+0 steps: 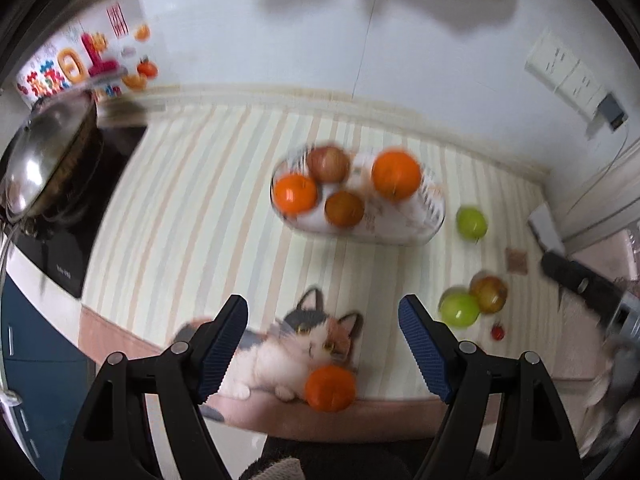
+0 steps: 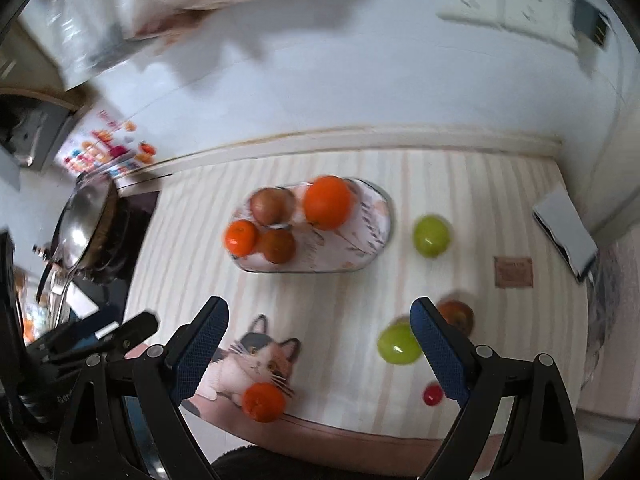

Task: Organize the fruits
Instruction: 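Grasp the orange by the cat cushion with the left tool while the right tool grasps the brown pear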

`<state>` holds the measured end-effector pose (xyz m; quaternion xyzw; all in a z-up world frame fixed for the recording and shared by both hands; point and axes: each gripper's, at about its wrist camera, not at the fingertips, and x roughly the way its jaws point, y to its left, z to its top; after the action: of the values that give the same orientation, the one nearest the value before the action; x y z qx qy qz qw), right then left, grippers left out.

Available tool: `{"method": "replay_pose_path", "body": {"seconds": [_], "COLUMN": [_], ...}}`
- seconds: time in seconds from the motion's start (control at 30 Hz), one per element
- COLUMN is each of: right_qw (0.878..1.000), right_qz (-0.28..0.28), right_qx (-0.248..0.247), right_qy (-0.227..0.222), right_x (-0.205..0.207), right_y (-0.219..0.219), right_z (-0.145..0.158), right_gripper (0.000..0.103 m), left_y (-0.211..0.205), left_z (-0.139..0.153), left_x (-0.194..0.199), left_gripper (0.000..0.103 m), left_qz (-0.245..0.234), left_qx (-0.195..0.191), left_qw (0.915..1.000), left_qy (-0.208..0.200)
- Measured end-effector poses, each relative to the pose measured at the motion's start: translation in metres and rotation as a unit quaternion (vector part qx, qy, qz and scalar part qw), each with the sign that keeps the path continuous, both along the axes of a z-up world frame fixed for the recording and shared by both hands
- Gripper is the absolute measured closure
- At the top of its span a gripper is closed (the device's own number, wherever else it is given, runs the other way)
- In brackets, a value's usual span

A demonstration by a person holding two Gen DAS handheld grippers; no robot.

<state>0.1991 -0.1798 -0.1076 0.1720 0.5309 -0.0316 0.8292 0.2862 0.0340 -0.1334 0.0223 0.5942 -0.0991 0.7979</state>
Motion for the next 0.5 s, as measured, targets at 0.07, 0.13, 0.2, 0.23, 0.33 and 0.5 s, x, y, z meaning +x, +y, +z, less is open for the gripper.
{"method": "replay_pose_path", "body": {"seconds": [0.07, 0.13, 0.2, 0.23, 0.33, 0.5], "right_qw": [1.000, 0.998, 0.996, 0.995, 0.990, 0.984], "right_qz": [-0.015, -0.026, -0.032, -0.034, -0.043, -0.054], "right_qx": [0.005, 0.013, 0.027, 0.029, 0.049, 0.076], "right_qy": [0.023, 0.055, 0.082, 0.094, 0.123, 0.151], "right_x": [-0.001, 0.000, 0.000, 0.001, 0.001, 0.001], "right_y": [-0.017, -0.031, -0.043, -0.047, -0.055, -0.061], "right_z": [-0.021, -0.048, -0.077, -0.088, -0.123, -0.166], "right_gripper": [0.008, 0.009, 0.009, 0.009, 0.009, 0.009], "left_y": [-0.002, -0.005, -0.008, -0.009, -0.008, -0.012], "left_z": [-0.022, -0.049, -0.076, -0.092, -0.131, -0.184], "left_x": [-0.004, -0.010, -0.015, -0.018, -0.026, -0.037], "left_gripper": [0.026, 0.026, 0.026, 0.026, 0.026, 0.026], "left_qz": [-0.001, -0.006, -0.008, -0.010, -0.004, -0.001], "left_qx": [0.006, 0.015, 0.030, 0.036, 0.041, 0.038], "left_qw": [0.9996, 0.9982, 0.9957, 0.9934, 0.9852, 0.9707], "left_qy": [0.026, 0.057, 0.087, 0.108, 0.166, 0.237]}}
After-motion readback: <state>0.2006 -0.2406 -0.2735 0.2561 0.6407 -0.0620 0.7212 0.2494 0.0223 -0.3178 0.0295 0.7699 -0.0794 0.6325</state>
